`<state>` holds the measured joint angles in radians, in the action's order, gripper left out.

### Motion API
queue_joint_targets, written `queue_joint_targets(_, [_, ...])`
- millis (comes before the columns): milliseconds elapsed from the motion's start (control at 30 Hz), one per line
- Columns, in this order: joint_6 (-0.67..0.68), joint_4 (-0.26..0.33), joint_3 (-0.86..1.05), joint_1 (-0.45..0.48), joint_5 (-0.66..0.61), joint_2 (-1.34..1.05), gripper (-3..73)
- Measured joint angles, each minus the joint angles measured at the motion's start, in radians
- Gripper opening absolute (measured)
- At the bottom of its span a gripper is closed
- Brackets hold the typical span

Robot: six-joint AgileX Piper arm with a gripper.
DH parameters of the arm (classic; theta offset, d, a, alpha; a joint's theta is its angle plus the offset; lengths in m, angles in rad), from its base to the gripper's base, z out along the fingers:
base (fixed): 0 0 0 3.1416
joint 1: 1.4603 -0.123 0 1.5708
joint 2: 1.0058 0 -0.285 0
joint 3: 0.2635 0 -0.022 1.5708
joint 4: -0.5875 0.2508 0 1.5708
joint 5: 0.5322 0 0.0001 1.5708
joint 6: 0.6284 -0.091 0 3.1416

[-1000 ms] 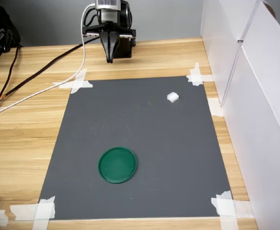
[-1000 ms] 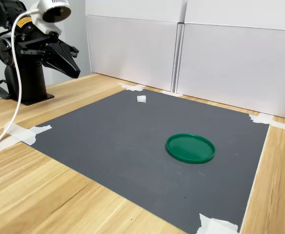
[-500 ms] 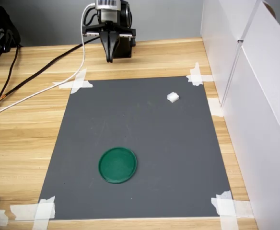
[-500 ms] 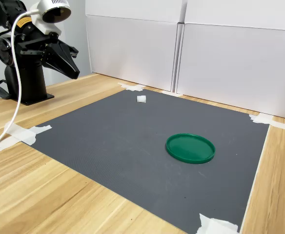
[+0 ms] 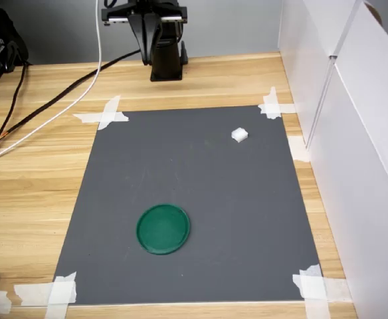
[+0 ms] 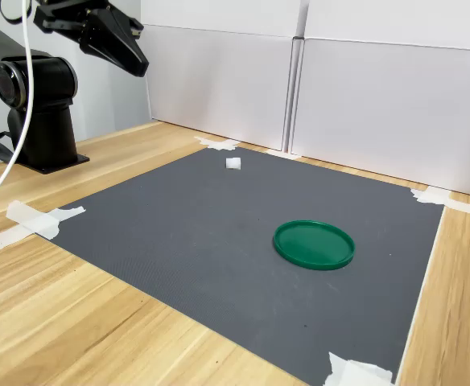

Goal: Grasp a white terminal and put it in the green lid.

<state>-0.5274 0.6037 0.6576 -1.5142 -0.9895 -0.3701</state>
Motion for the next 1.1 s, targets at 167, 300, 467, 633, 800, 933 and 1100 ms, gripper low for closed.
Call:
queue_joint_targets(167, [0.011, 0.001, -0.153, 0.000, -0.006, 0.227, -2.2])
queue_joint_targets(300, [0.070, 0.000, -0.297, -0.001, -0.044, 0.399, -2.2])
queue_joint_targets(467, [0.201, -0.011, -0.434, -0.021, -0.101, 0.557, -2.2])
queue_joint_targets(633, [0.359, -0.054, -0.503, -0.141, -0.174, 0.640, -2.2])
queue_joint_targets(800, [0.446, -0.071, -0.512, -0.263, -0.204, 0.676, -2.2])
queue_joint_targets(933, [0.482, -0.073, -0.512, -0.342, -0.239, 0.691, -2.2])
queue_joint_targets(1100, [0.504, -0.035, -0.512, -0.423, -0.268, 0.709, -2.2])
